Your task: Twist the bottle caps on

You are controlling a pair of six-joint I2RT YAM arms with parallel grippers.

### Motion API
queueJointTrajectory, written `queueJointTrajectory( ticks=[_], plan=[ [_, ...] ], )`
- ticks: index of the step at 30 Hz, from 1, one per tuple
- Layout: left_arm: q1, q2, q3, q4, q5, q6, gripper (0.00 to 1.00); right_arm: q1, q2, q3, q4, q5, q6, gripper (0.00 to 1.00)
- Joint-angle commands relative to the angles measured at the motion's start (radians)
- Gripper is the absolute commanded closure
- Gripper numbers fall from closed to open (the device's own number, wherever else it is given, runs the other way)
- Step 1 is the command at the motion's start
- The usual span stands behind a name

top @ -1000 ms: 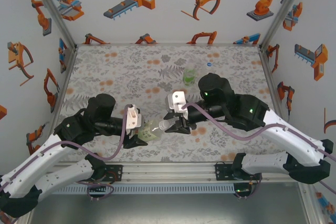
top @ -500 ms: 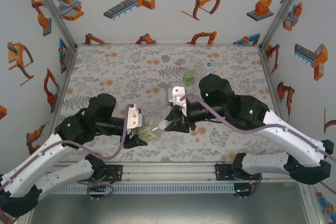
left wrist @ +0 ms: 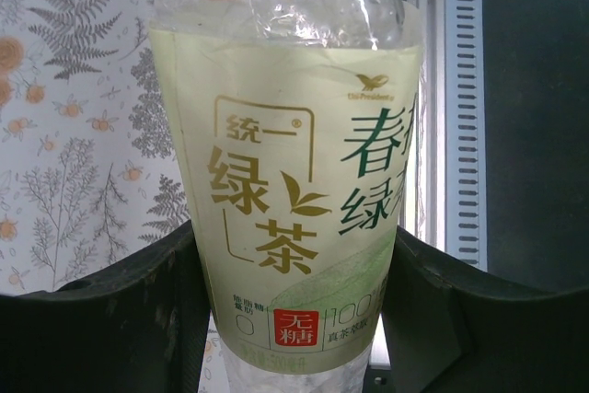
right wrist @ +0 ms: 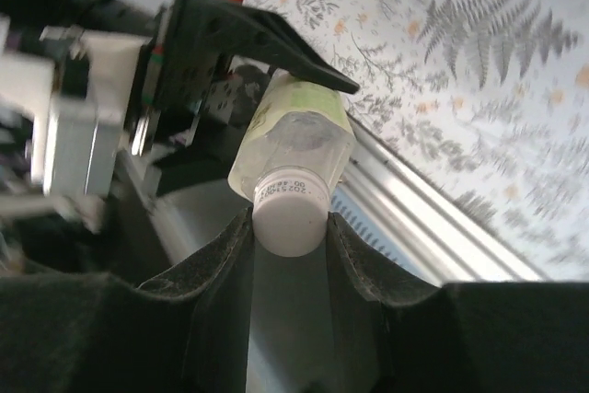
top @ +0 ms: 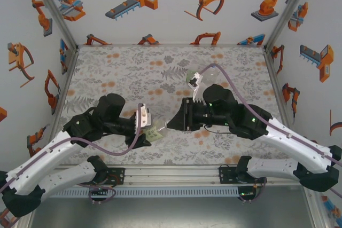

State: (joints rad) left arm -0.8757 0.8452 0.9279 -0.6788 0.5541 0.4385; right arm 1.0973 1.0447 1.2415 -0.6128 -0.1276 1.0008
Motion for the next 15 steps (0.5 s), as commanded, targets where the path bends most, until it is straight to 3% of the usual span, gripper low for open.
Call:
queueJointTrajectory(
  ticks=[1,4,9,12,14,15],
  plan=[
    [-0.003,0.012,0.017,0.097,0.055,0.024,1.00,0.005,0.018,-0.046,-0.096,0.086,0.400,0.96],
    [-0.003,0.022,0.015,0.105,0.069,0.028,1.00,0.006,0.020,-0.061,-0.054,0.095,0.445,0.96],
    [-0.003,0.023,0.010,0.105,0.076,0.028,1.00,0.005,0.010,-0.054,0.003,0.148,0.383,0.82],
    [-0.003,0.011,0.002,0.104,0.075,0.024,1.00,0.006,-0.013,-0.027,-0.002,0.195,0.272,0.66],
    [-0.004,0.001,-0.001,0.104,0.073,0.019,1.00,0.005,-0.030,-0.011,0.031,0.202,0.159,0.47],
    [-0.003,-0.002,-0.002,0.104,0.073,0.019,1.00,0.005,-0.034,-0.002,0.049,0.194,0.098,0.44]
  ],
)
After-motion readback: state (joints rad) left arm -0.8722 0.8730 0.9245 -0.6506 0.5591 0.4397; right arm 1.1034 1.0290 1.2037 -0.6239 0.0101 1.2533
